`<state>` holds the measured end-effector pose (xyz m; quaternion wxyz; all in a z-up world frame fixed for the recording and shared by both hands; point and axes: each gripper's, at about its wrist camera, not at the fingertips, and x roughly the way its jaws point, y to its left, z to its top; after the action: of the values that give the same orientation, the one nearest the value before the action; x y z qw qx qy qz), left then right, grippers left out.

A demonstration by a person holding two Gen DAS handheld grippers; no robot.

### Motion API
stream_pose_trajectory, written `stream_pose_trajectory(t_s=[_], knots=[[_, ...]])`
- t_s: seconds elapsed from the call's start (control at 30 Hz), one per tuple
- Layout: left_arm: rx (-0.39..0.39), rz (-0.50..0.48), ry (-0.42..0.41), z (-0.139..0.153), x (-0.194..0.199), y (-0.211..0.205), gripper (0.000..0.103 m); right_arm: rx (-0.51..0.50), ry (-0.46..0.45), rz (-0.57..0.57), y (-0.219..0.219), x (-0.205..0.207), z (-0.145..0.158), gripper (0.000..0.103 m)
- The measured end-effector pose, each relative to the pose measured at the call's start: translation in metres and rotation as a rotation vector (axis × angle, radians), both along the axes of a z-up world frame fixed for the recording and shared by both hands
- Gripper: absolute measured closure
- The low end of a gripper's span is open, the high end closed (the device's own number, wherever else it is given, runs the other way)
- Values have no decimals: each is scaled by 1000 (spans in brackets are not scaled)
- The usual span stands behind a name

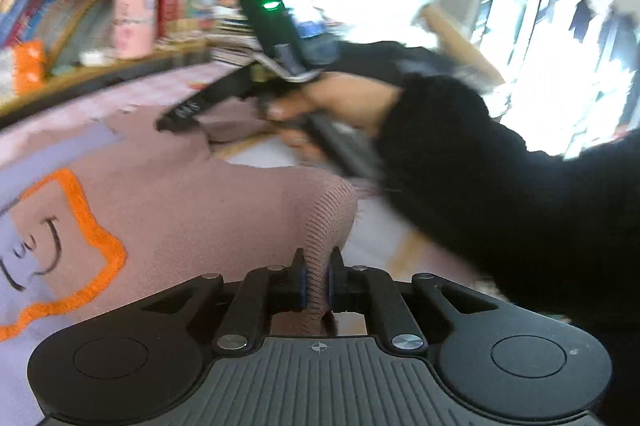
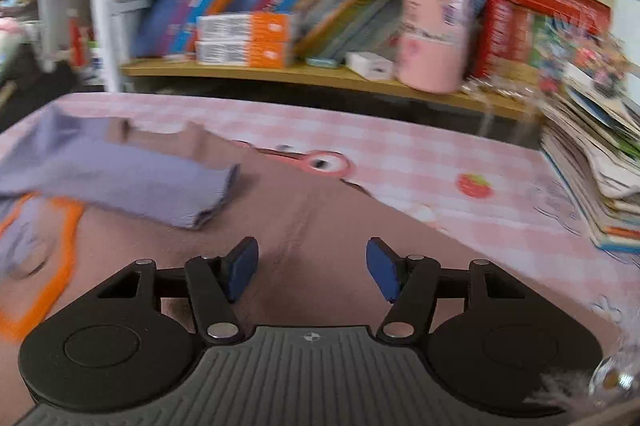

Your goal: Fold clothes

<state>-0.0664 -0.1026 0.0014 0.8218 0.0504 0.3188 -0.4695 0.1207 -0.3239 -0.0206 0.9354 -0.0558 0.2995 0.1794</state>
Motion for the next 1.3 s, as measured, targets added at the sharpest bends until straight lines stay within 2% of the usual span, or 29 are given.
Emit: stream_pose_trajectory(t_s=[0.07, 0.17, 0.2, 0.27, 0.3, 0.43, 0.5, 0.53, 0.57, 0.73, 0.8, 0.9, 1.0, 1.03, 1.17, 1.3], knots=[[-33, -6, 13, 2, -1, 10, 85, 13, 16, -25, -7, 4, -3, 44], [-86, 75, -17, 16, -4, 36, 79, 43, -4, -8, -10, 0, 2, 44], [-96, 132, -47, 23, -4, 49, 72, 53, -18, 7, -9, -3, 5, 44], [-84, 272, -118, 37, -4, 72, 49, 68, -39, 64, -2, -11, 11, 44], [-43, 364, -158, 41, -3, 81, 36, 70, -48, 89, 3, -14, 13, 44], [194, 735, -239, 36, 22, 110, 37, 4, -69, 134, 23, -23, 12, 46], [277, 822, -279, 28, 35, 113, 42, -3, -61, 125, 25, -22, 12, 53], [301, 819, -296, 25, 40, 107, 52, -5, -57, 120, 25, -22, 11, 55], [317, 795, -311, 22, 43, 98, 56, 2, -52, 103, 23, -22, 11, 59], [390, 519, -434, 16, 61, 18, 57, 24, -26, 60, 13, -36, 5, 74], [412, 446, -464, 14, 75, -15, 57, 22, -5, 54, 11, -34, 2, 79], [428, 369, -478, 7, 101, -54, 59, 30, 19, 52, 9, -31, -3, 79], [475, 324, -485, -4, 127, -76, 79, 33, 17, 60, 7, -30, -4, 79], [493, 315, -487, -8, 130, -80, 81, 33, 16, 62, 7, -30, -5, 79], [569, 284, -481, -24, 141, -90, 79, 24, 12, 59, 6, -31, -5, 79], [615, 287, -518, -29, 143, -93, 77, 10, 7, 53, 7, -32, -5, 79]])
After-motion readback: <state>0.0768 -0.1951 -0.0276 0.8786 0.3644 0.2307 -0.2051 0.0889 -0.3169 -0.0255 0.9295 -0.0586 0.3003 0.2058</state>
